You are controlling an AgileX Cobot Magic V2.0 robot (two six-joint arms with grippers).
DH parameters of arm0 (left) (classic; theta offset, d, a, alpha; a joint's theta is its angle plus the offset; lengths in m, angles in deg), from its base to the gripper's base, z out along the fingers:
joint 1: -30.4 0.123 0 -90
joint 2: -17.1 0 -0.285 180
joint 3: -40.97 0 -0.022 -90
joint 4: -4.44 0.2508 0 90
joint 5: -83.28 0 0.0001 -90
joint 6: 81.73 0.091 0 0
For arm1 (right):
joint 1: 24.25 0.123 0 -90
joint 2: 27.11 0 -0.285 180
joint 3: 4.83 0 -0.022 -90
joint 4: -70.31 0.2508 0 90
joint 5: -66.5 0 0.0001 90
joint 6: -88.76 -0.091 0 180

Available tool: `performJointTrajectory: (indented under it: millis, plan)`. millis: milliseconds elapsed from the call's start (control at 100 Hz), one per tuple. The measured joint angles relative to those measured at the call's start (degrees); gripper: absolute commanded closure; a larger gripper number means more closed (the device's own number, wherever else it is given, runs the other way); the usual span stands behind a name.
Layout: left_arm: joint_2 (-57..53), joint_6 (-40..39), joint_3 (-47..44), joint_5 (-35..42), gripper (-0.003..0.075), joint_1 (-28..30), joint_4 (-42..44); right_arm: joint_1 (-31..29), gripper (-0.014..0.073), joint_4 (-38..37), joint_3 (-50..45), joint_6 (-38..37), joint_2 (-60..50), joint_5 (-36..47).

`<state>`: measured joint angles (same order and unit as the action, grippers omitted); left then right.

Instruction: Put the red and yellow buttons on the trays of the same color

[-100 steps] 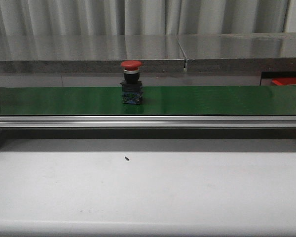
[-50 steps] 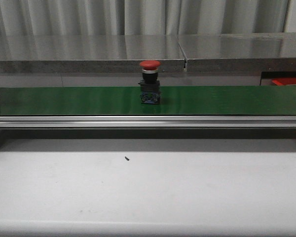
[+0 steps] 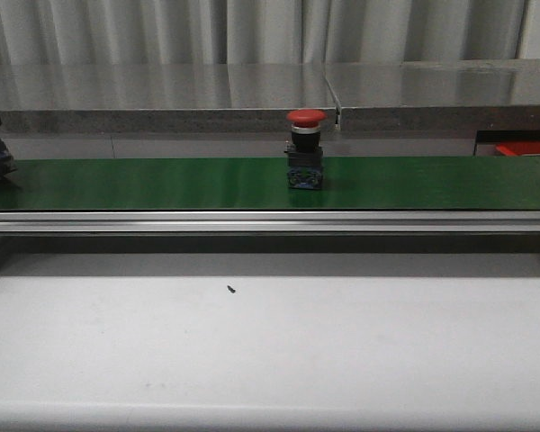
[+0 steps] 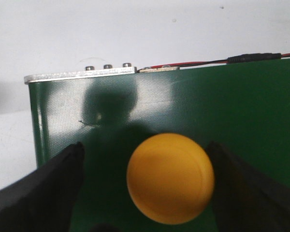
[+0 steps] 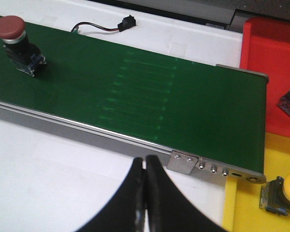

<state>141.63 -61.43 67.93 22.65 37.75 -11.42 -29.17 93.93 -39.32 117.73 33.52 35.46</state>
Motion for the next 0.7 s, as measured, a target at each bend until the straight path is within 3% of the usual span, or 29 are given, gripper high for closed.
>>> performJointTrajectory:
  millis: [700]
  plan:
    - [-4.2,1.2,9.7,-1.7,0.0216,-7.5,-6.9,0.0,0.066,0.0,0.0,0.0,0.0,0.0]
